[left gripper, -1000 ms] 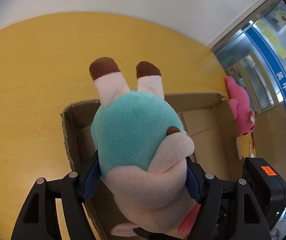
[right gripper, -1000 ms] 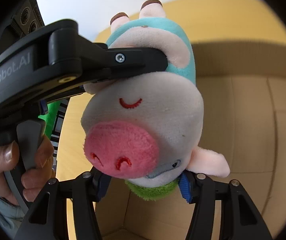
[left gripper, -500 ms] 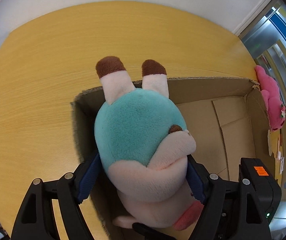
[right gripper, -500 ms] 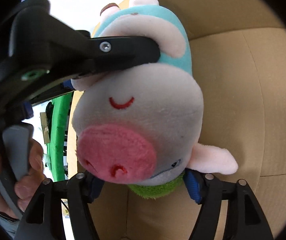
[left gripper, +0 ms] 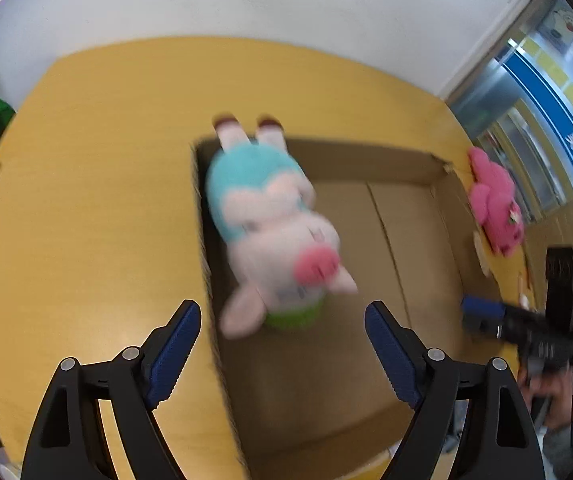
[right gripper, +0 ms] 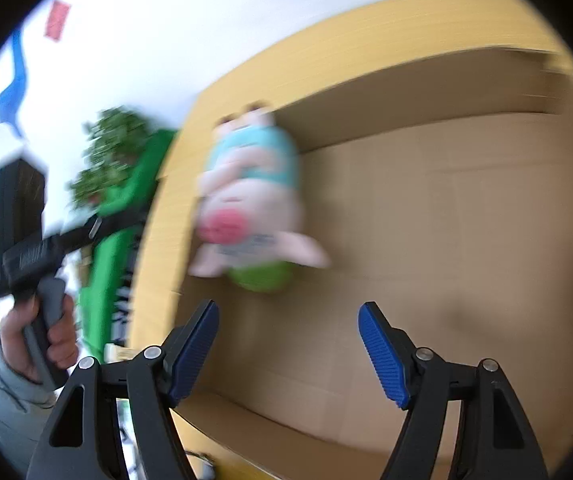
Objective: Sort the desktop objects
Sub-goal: 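Open both grippers to drop the pig plush into the box, then withdraw both grippers and move them toward the black sunglasses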
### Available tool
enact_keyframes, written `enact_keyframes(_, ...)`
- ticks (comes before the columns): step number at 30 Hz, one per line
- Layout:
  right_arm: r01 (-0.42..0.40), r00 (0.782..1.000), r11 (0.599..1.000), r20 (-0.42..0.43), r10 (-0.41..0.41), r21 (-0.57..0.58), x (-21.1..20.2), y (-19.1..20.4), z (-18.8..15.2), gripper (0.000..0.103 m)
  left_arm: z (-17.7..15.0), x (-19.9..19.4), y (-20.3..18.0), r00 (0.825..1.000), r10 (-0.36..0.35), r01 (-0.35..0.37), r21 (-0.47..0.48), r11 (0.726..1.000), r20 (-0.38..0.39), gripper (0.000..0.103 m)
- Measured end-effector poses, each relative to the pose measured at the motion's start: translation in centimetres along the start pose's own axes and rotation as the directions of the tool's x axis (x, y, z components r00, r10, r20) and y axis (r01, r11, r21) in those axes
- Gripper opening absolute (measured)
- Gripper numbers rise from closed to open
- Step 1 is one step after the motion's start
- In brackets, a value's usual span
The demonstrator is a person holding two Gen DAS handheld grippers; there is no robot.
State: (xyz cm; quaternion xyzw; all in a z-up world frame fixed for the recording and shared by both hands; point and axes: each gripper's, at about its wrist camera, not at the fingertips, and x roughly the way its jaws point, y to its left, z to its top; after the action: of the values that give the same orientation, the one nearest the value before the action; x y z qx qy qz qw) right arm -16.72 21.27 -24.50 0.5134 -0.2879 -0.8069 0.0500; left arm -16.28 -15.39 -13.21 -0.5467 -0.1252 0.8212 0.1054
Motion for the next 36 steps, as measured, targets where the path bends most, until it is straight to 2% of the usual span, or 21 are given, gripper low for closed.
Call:
enact_keyframes(2, 0.128, 0.992, 0.992, 0.008, -0.128, -0.017, -4.0, -3.3, -0.2, 0.072, -2.4, 1.2, -1.1, 0.998, -0.042, 0.042, 0.001, 0.999, -0.037, 0.087)
enact_keyframes(3, 0.185, 0.983, 0.983, -0.003, -0.185, -0.020, -3.7, -2.3, 1.0, 0.072, -3.4, 1.6, -1.5, 0.997, -0.047, 0.048, 0.009, 0.999, -0.053, 0.087)
enact_keyframes(4, 0.230, 0.973, 0.973, -0.029, -0.230, -0.021, -4.1, -3.9, 0.3, 0.072, -4.6, 2.8, -2.0, 0.995, -0.047, 0.049, 0.018, 0.999, -0.087, 0.087)
enact_keyframes(5, 0.274, 0.960, 0.961, -0.056, -0.275, -0.031, -5.0, -5.2, 0.1, 0.072, -5.5, 3.3, -2.2, 0.993, -0.044, 0.046, 0.017, 0.999, -0.113, 0.087)
enact_keyframes(6, 0.329, 0.937, 0.942, -0.101, -0.334, -0.063, -4.8, -6.5, -0.8, 0.072, -6.7, 4.2, -2.1, 0.988, -0.048, 0.049, 0.006, 0.999, -0.144, 0.087)
enact_keyframes(7, 0.349, 0.925, 0.933, -0.125, -0.358, -0.085, -6.7, -6.8, -3.0, 0.072, -7.4, 4.5, -2.1, 0.986, -0.052, 0.052, -0.006, 0.999, -0.159, 0.087)
enact_keyframes(8, 0.363, 0.917, 0.927, -0.139, -0.374, -0.098, -8.3, -6.7, -3.6, 0.072, -8.4, 5.2, -1.8, 0.982, -0.050, 0.046, -0.025, 0.999, -0.185, 0.087)
enact_keyframes(9, 0.362, 0.917, 0.927, -0.145, -0.372, -0.094, -8.5, -7.1, -4.4, 0.064, -9.1, 5.6, -1.5, 0.976, -0.050, 0.043, -0.036, 0.998, -0.211, 0.083)
enact_keyframes(10, 0.367, 0.917, 0.926, -0.131, -0.377, -0.094, -9.7, -8.5, -5.0, 0.062, -9.8, 5.6, -1.6, 0.977, -0.045, 0.039, -0.033, 0.999, -0.208, 0.081)
enact_keyframes(13, 0.388, 0.910, 0.918, -0.128, -0.395, -0.076, -10.4, -8.3, -6.1, 0.062, -10.7, 4.9, -2.1, 0.980, -0.023, 0.021, -0.015, 1.000, -0.199, 0.081)
enact_keyframes(17, 0.426, 0.888, 0.897, -0.138, -0.440, -0.115, -11.1, -7.4, -9.0, 0.064, -11.9, 4.8, -2.0, 0.975, -0.031, 0.020, -0.053, 0.998, -0.221, 0.081)
enact_keyframes(20, 0.404, 0.897, 0.907, -0.141, -0.418, -0.115, -11.2, -7.3, -10.0, 0.064, -12.6, 4.3, -2.4, 0.974, -0.002, -0.011, -0.053, 0.999, -0.228, 0.081)
enact_keyframes(22, 0.394, 0.903, 0.914, -0.143, -0.405, -0.100, -12.3, -7.0, -10.1, 0.064, -12.4, 3.1, -3.8, 0.977, 0.081, -0.084, -0.008, 0.996, -0.196, 0.081)
enact_keyframes(24, 0.412, 0.902, 0.906, -0.099, -0.421, -0.101, -14.3, -6.0, -10.1, 0.065, -11.9, 0.1, -5.7, 0.986, 0.131, -0.127, 0.045, 0.991, -0.099, 0.081)
enact_keyframes(25, 0.410, 0.907, 0.906, -0.056, -0.417, -0.102, -15.6, -5.1, -9.7, 0.069, -11.5, -1.6, -7.1, 0.988, 0.147, -0.144, 0.070, 0.987, -0.039, 0.082)
enact_keyframes(26, 0.401, 0.914, 0.910, -0.022, -0.405, -0.101, -16.9, -4.3, -9.5, 0.072, -11.1, -3.8, -8.8, 0.986, 0.164, -0.166, 0.093, 0.982, 0.035, 0.088)
enact_keyframes(27, 0.389, 0.921, 0.916, 0.014, -0.390, -0.099, -18.2, -3.4, -9.4, 0.078, -10.9, -5.6, -10.2, 0.979, 0.177, -0.187, 0.104, 0.977, 0.100, 0.094)
enact_keyframes(28, 0.371, 0.928, 0.923, 0.054, -0.367, -0.099, -19.6, -2.1, -9.3, 0.079, -10.9, -8.1, -12.2, 0.962, 0.192, -0.216, 0.106, 0.971, 0.195, 0.103)
enact_keyframes(30, 0.338, 0.939, 0.935, 0.103, -0.327, -0.111, -21.1, -0.1, -9.0, 0.080, -11.0, -11.2, -14.4, 0.929, 0.198, -0.237, 0.095, 0.967, 0.312, 0.103)
enact_keyframes(33, 0.302, 0.946, 0.939, 0.171, -0.275, -0.162, -23.5, 2.7, -8.9, 0.080, -11.5, -14.3, -18.0, 0.899, 0.186, -0.238, 0.086, 0.968, 0.397, 0.103)
enact_keyframes(36, 0.311, 0.932, 0.931, 0.251, -0.260, -0.191, -25.1, 4.7, -8.2, 0.080, -12.2, -15.3, -19.5, 0.890, 0.190, -0.238, 0.066, 0.969, 0.415, 0.103)
